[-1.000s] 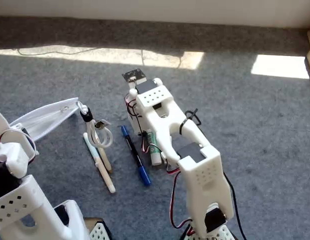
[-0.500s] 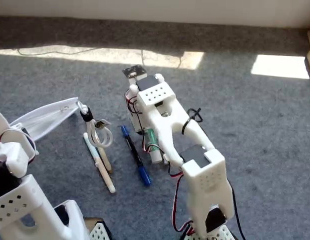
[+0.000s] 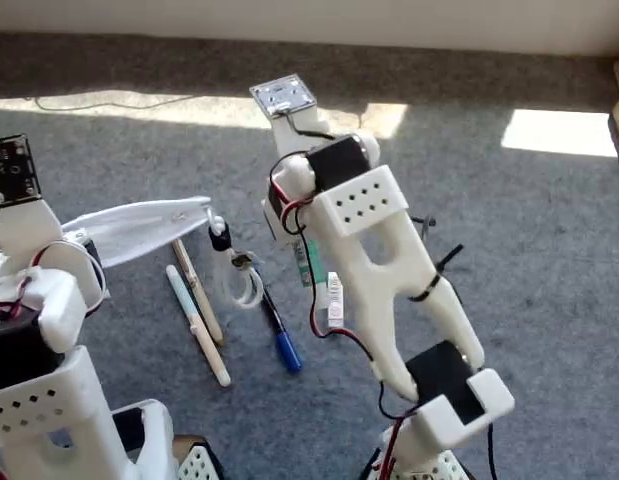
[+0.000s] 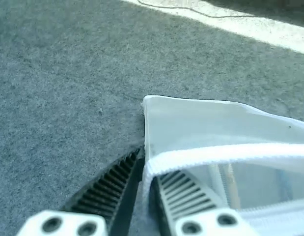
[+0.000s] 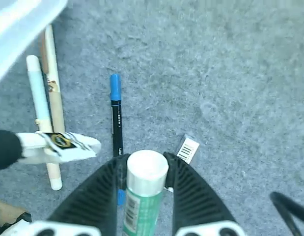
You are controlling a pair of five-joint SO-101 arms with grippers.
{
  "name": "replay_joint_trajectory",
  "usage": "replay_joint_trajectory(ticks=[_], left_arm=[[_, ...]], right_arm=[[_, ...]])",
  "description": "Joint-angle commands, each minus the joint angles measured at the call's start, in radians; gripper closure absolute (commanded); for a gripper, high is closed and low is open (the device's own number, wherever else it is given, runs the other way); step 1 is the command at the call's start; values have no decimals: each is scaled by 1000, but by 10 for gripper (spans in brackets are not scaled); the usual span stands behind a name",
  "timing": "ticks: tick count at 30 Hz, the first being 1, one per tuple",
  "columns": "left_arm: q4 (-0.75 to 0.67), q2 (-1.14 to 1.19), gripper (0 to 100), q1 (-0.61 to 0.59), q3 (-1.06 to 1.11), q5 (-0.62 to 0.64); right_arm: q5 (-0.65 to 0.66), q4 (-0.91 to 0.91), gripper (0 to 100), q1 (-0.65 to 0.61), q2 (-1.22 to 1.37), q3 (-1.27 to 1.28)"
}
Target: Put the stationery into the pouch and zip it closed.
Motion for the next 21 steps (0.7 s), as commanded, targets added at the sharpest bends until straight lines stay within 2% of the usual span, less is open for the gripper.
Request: replay_joint_trajectory(ticks=[1,5,12,21], left_arm=[[-18,24,989,117,-84,11],[-9,162,992,168,-165,11],[106,386,992,176,-406,46],[219,610,992,312,-631,97]], right_arm=[[-9,31,988,10,-162,-27],[-11,45,988,12,-234,-27],[-11,71,988,27,-323,-30],[-11,62,988,24,-472,-36]])
